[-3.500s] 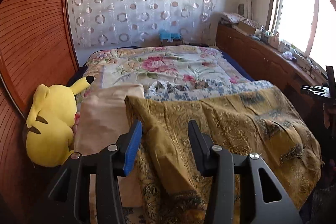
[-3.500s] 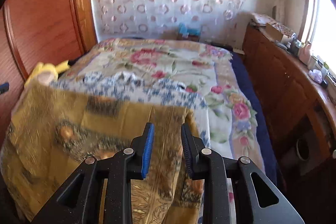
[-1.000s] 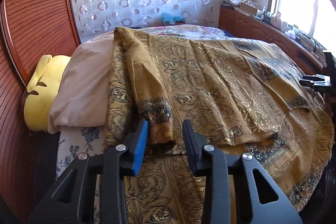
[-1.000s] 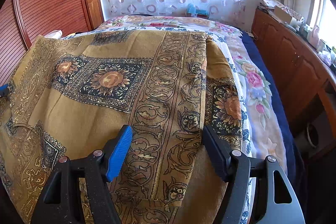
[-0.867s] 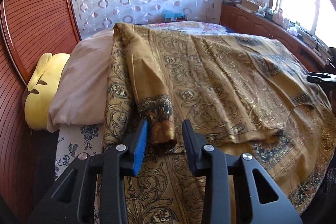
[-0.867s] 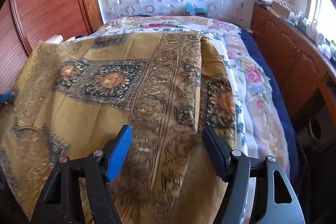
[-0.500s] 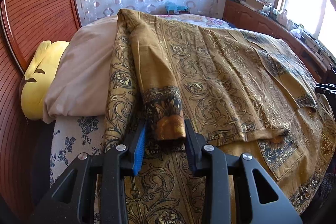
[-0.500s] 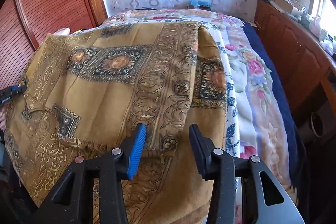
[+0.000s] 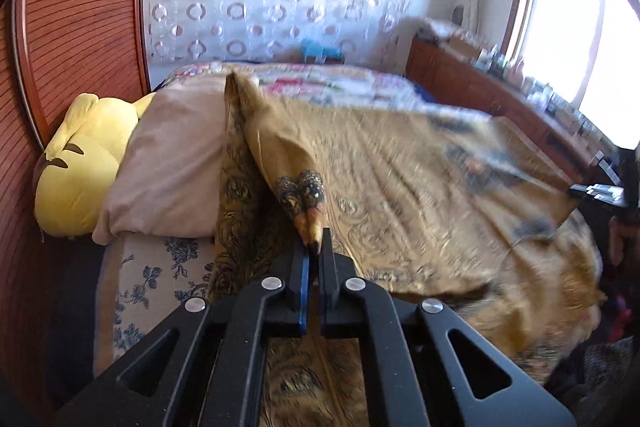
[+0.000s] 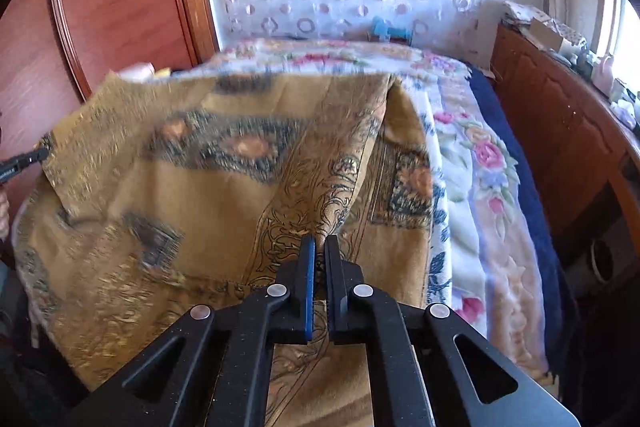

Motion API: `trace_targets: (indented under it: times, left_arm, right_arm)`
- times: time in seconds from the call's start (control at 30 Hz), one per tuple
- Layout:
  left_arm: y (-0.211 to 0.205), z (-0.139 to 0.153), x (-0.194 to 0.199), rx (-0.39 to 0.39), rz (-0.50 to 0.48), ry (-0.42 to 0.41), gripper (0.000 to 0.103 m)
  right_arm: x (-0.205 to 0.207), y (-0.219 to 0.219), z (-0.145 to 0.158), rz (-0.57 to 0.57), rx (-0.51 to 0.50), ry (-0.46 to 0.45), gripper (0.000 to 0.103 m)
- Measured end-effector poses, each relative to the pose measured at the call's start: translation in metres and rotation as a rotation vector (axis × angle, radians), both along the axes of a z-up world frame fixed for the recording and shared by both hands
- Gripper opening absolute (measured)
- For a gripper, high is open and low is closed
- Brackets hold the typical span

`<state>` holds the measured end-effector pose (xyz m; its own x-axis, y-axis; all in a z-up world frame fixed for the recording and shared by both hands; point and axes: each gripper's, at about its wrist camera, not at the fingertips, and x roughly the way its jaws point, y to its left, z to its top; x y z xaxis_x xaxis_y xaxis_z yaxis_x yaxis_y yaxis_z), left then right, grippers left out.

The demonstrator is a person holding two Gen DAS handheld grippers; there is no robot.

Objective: Fold small clothes

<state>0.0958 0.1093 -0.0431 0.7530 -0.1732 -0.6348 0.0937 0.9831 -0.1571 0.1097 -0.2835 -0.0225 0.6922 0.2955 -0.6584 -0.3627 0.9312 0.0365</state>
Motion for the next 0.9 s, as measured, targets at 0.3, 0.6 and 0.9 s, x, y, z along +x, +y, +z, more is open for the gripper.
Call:
trace_targets:
  times: [0.3,0.6,0.9]
  left_arm:
    - [0.010,0.006,-0.044,-0.066,0.019,-0.037,0.002]
    - [0.029,0.006,-0.074,-0.108,0.055,-0.026,0.002]
    - [0.020,-0.034,-0.079,-0.006,0.077,0.082,0.002]
  right_arm:
    - [-0.051,-0.014,0.017,0.048,0.055,-0.042,0.003]
    - [-0.088,-0.035,0.031,0.076,0.083,-0.015,0.003]
    - [-0.081,-0.026,-0.010,0.069,0.035,0.098,0.003]
